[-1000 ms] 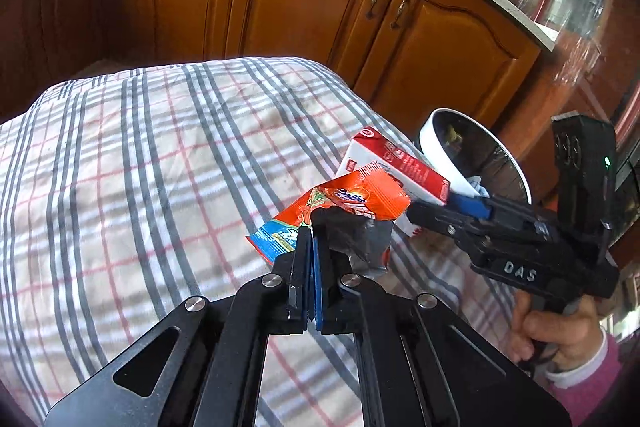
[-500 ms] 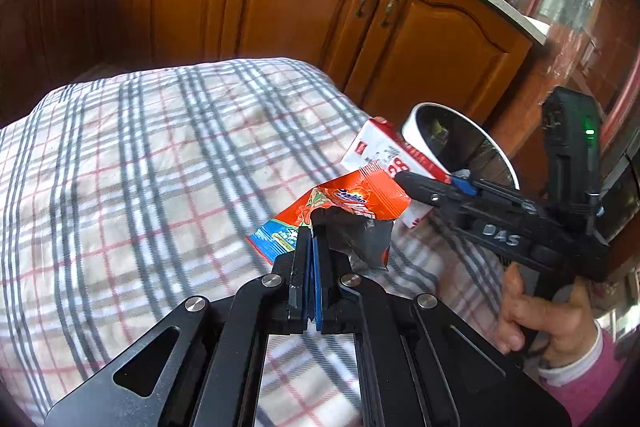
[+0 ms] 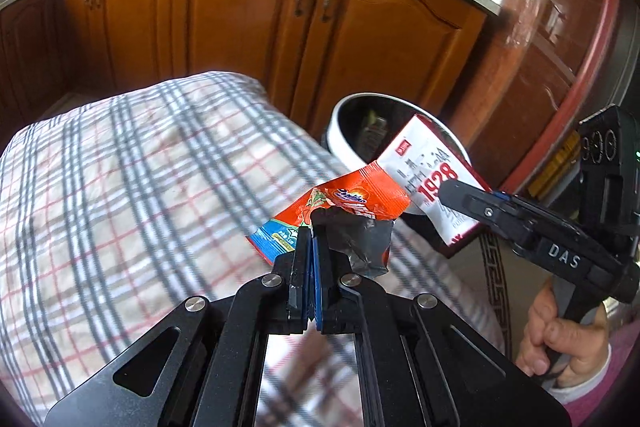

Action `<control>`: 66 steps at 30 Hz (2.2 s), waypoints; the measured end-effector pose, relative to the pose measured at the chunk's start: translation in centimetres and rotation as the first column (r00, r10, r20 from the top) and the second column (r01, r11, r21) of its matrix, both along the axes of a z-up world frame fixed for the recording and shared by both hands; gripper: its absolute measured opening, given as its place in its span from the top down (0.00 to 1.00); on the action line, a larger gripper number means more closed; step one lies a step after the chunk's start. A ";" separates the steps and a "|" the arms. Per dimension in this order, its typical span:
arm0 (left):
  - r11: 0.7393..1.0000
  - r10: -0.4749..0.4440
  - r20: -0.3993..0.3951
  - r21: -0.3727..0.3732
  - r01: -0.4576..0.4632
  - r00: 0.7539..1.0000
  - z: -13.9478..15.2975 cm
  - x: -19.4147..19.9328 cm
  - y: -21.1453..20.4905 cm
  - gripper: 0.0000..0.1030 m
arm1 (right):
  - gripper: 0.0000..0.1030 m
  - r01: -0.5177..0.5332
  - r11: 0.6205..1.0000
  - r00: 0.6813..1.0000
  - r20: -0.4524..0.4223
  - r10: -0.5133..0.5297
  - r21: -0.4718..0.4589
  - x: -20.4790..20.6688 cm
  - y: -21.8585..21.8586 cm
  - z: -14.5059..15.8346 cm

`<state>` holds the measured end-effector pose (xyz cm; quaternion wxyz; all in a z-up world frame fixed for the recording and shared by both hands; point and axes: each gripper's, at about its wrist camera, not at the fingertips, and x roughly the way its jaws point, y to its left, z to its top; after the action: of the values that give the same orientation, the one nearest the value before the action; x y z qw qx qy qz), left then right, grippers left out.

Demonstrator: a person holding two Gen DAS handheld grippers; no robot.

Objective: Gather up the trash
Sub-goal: 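Carry both items over the bin and open both tools to drop them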

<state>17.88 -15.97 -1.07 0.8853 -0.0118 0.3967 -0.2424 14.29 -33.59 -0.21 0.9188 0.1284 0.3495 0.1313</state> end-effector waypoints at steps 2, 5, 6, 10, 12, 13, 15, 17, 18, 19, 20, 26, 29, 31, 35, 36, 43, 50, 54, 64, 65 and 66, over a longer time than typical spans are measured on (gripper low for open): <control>1.000 -0.016 0.002 0.002 0.016 1.000 0.0 -0.2 -1.0 0.99 | 0.67 0.019 1.000 1.000 0.005 -0.019 -0.009 -0.4 -0.8 0.0; 0.999 -0.031 0.003 0.015 0.031 1.000 0.0 -0.4 -2.3 0.99 | 0.67 0.046 0.999 0.999 0.014 -0.046 -0.010 -1.4 -2.1 0.2; 0.999 -0.038 0.001 0.016 0.038 0.999 0.0 -0.4 -2.9 0.99 | 0.67 0.055 0.998 0.998 0.016 -0.055 -0.012 -1.5 -2.5 0.2; 0.998 -0.060 0.006 0.030 0.059 0.998 0.1 -0.5 -4.4 0.99 | 0.67 0.084 0.996 0.996 0.019 -0.084 -0.013 -2.0 -4.0 0.2; 0.997 -0.067 0.010 0.037 0.066 0.998 0.3 -0.5 -5.1 0.99 | 0.67 0.098 0.995 0.995 0.020 -0.097 -0.014 -2.1 -4.7 0.1; 0.997 -0.070 0.011 0.038 0.070 0.997 0.3 -0.6 -5.3 0.99 | 0.67 0.104 0.995 0.994 0.019 -0.104 -0.012 -2.1 -5.1 0.1; 0.996 -0.075 0.011 0.043 0.074 0.997 0.3 -0.5 -5.9 0.99 | 0.67 0.117 0.993 0.993 0.025 -0.116 -0.012 -2.2 -5.6 0.2; 0.996 -0.080 0.010 0.048 0.079 0.997 0.4 -0.4 -6.4 0.99 | 0.67 0.126 0.992 0.992 0.031 -0.126 -0.010 -2.2 -6.1 0.4; 0.995 -0.082 0.010 0.053 0.082 0.997 0.4 -0.3 -6.7 0.99 | 0.67 0.129 0.992 0.991 0.033 -0.128 -0.009 -2.2 -6.3 0.3; 0.995 -0.083 0.011 0.056 0.082 0.996 0.3 -0.3 -6.9 0.99 | 0.67 0.133 0.991 0.991 0.035 -0.132 -0.008 -2.2 -6.5 0.4; 0.995 -0.085 0.012 0.059 0.084 0.996 0.3 -0.3 -7.2 0.99 | 0.67 0.137 0.991 0.990 0.036 -0.136 -0.009 -2.1 -6.7 0.5; 0.993 -0.095 0.014 0.076 0.093 0.995 0.3 0.0 -8.2 0.99 | 0.67 0.153 0.988 0.987 0.044 -0.152 -0.009 -1.8 -7.6 0.7; 0.991 -0.100 0.015 0.085 0.098 0.995 0.4 0.2 -8.6 0.99 | 0.67 0.158 0.987 0.986 0.048 -0.158 -0.007 -1.6 -7.8 0.8; 0.991 -0.103 0.017 0.091 0.101 0.995 0.5 0.4 -9.0 0.99 | 0.67 0.161 0.987 0.986 0.050 -0.161 -0.007 -1.6 -8.0 0.8; 0.990 -0.104 0.019 0.098 0.102 0.994 0.6 1.0 -9.6 0.99 | 0.67 0.168 0.986 0.985 0.049 -0.167 -0.007 -1.5 -8.5 0.7; 0.990 -0.104 0.019 0.100 0.102 0.994 0.6 1.2 -9.7 0.99 | 0.67 0.170 0.985 0.984 0.049 -0.170 -0.007 -1.5 -8.6 0.7; 0.988 -0.105 0.013 0.111 0.103 0.994 0.6 2.7 -10.9 0.99 | 0.67 0.186 0.983 0.982 0.047 -0.185 -0.011 -1.2 -9.2 0.6; 0.985 -0.108 0.006 0.133 0.106 0.994 0.2 4.2 -12.0 0.99 | 0.67 0.193 0.981 0.981 0.019 -0.193 -0.024 -0.1 -9.5 0.0; 0.984 -0.110 -0.001 0.144 0.109 0.994 0.0 5.2 -12.5 0.99 | 0.67 0.198 0.980 0.980 0.006 -0.198 -0.033 0.8 -9.6 -0.1; 0.979 -0.122 -0.017 0.165 0.123 0.992 -0.4 7.3 -14.0 0.99 | 0.67 0.199 0.978 0.979 -0.019 -0.201 -0.061 3.2 -10.2 -0.5; 0.978 -0.124 -0.016 0.167 0.125 0.992 -0.4 7.5 -14.1 0.99 | 0.67 0.200 0.978 0.979 -0.024 -0.202 -0.065 3.5 -10.2 -0.6; 0.977 -0.127 -0.014 0.171 0.128 0.992 -0.3 7.6 -14.4 0.99 | 0.67 0.201 0.977 0.979 -0.028 -0.203 -0.067 3.7 -10.3 -0.6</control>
<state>25.51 -30.34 -1.40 0.8650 0.0894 0.4174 -0.2637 18.01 -43.93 -0.82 0.9247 0.1361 0.3547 0.0237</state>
